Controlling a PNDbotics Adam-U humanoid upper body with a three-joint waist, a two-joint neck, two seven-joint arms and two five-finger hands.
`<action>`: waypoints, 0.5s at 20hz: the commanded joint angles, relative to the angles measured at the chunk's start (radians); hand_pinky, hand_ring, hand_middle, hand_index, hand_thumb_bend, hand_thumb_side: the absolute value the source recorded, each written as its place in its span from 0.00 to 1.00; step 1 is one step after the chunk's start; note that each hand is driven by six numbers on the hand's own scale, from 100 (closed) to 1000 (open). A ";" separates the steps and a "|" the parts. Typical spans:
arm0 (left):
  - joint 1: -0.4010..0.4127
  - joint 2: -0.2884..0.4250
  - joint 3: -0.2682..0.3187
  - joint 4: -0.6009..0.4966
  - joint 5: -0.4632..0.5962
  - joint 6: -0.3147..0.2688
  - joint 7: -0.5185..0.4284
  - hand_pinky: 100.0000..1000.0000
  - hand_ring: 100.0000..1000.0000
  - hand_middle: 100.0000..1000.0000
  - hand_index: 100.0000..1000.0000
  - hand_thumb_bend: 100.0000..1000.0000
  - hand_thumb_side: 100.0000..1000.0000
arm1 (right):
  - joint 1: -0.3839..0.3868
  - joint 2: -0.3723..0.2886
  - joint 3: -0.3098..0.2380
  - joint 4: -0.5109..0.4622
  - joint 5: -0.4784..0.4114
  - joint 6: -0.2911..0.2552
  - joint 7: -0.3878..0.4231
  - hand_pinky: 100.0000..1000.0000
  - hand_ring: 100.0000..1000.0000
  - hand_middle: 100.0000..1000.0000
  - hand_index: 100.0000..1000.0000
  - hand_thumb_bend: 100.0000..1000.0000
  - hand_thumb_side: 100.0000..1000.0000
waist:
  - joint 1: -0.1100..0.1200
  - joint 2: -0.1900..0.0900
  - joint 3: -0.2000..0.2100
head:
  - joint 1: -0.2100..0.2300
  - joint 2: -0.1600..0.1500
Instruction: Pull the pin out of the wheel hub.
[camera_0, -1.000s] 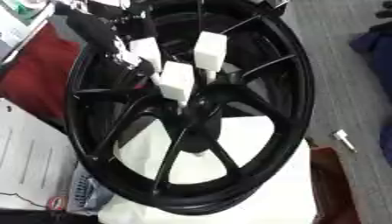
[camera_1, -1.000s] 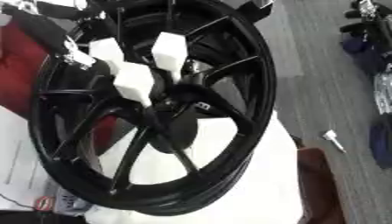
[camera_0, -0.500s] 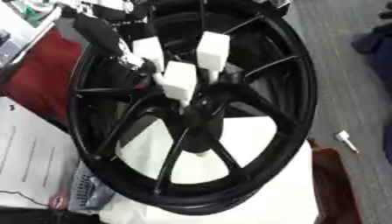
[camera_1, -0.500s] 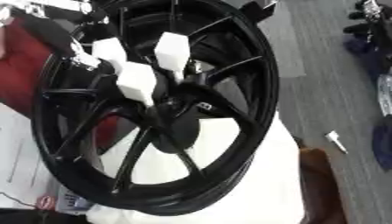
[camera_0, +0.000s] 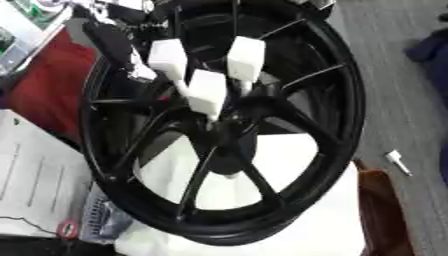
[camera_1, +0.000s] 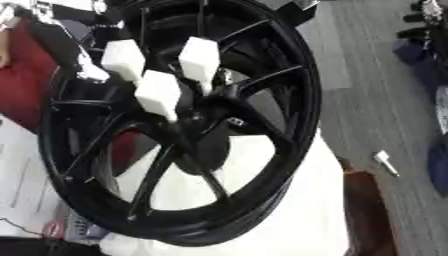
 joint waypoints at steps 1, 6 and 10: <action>-0.012 0.020 0.024 -0.015 -0.015 0.017 0.008 0.65 0.57 0.39 0.44 0.26 0.01 | -0.012 -0.016 -0.010 -0.010 -0.010 -0.001 -0.003 0.84 0.65 0.70 0.79 0.00 0.85 | -0.010 -0.026 0.001 | 0.002 0.005; -0.016 0.042 0.057 -0.037 0.006 0.042 0.043 0.65 0.56 0.36 0.41 0.33 0.00 | -0.008 -0.016 -0.010 -0.005 -0.011 0.000 -0.003 0.84 0.65 0.70 0.79 0.00 0.85 | -0.011 -0.028 0.004 | 0.001 0.005; -0.016 0.077 0.110 -0.055 0.037 0.066 0.066 0.64 0.55 0.34 0.40 0.38 0.00 | -0.004 -0.019 -0.011 -0.002 -0.011 0.000 -0.004 0.84 0.65 0.70 0.79 0.00 0.85 | -0.011 -0.031 0.010 | -0.002 0.005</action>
